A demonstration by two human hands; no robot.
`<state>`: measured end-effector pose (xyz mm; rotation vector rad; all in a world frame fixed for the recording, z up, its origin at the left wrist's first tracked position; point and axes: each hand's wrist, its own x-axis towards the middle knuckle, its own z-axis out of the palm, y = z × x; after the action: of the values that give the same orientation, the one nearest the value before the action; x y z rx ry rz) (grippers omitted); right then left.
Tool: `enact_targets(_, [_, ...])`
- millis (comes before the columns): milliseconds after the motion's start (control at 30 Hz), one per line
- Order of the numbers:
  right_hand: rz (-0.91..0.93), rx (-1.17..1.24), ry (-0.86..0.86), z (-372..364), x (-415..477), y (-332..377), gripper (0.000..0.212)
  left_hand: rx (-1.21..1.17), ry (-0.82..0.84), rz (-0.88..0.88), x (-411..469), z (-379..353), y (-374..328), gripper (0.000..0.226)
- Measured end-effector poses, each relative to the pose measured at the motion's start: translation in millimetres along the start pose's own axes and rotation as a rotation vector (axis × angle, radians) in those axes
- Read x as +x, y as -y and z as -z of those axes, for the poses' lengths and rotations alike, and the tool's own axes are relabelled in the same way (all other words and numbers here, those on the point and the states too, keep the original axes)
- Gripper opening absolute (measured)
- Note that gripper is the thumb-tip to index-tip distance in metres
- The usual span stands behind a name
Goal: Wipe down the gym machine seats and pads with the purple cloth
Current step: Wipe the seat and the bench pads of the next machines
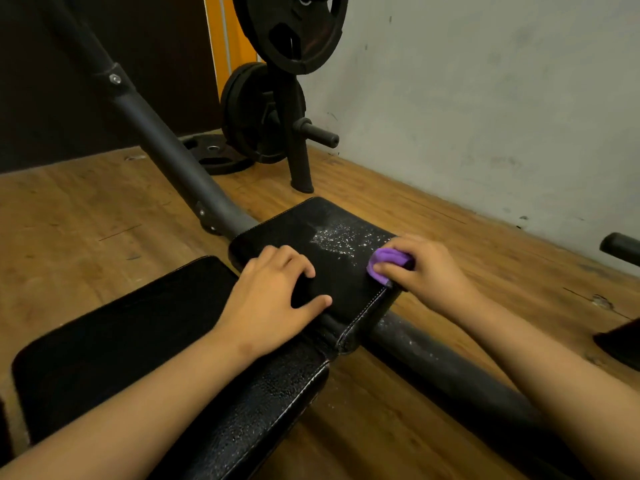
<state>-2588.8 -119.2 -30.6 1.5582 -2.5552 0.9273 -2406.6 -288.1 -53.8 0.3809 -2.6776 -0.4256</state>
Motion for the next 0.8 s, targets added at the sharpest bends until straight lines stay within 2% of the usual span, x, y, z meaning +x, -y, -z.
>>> enact_targets(133, [-0.203,-0.018,-0.085,16.6,24.9,-30.0,0.008,-0.017,-0.035,0.003,0.6,-2.2,2.3,0.054])
enact_targets(233, [-0.303,0.002,-0.162,11.7,35.6,-34.7,0.024,0.018,-0.039,-0.008,-1.4,-1.9,-1.0,0.053])
enact_targets(267, [-0.308,-0.017,-0.179,8.6,35.6,-33.9,0.022,0.026,-0.037,-0.010,-1.5,-2.0,-1.2,0.053])
enact_targets(367, [-0.197,-0.075,-0.149,3.1,24.0,-22.8,0.012,0.040,-0.048,-0.017,-1.1,-1.5,-2.1,0.050])
enact_targets(500, [0.081,0.043,0.030,-8.3,-9.2,13.4,0.009,0.049,-0.061,-0.020,-0.9,-1.9,-4.2,0.050])
enact_targets(600, [0.222,0.077,0.159,-16.9,-23.7,34.7,0.009,0.063,-0.064,-0.028,-1.1,-1.8,-3.3,0.050])
enact_targets(700, [0.219,0.075,0.184,-11.8,-15.8,31.4,0.003,0.058,-0.059,-0.025,-1.5,-2.2,-2.5,0.050])
enact_targets(767, [0.158,0.049,0.158,-6.9,0.0,19.8,0.015,0.052,-0.055,-0.022,-1.8,-1.7,-2.4,0.050])
enact_targets(800, [0.101,0.028,0.133,-4.1,10.6,11.3,0.013,0.051,-0.054,-0.021,-1.9,-1.7,-2.2,0.050])
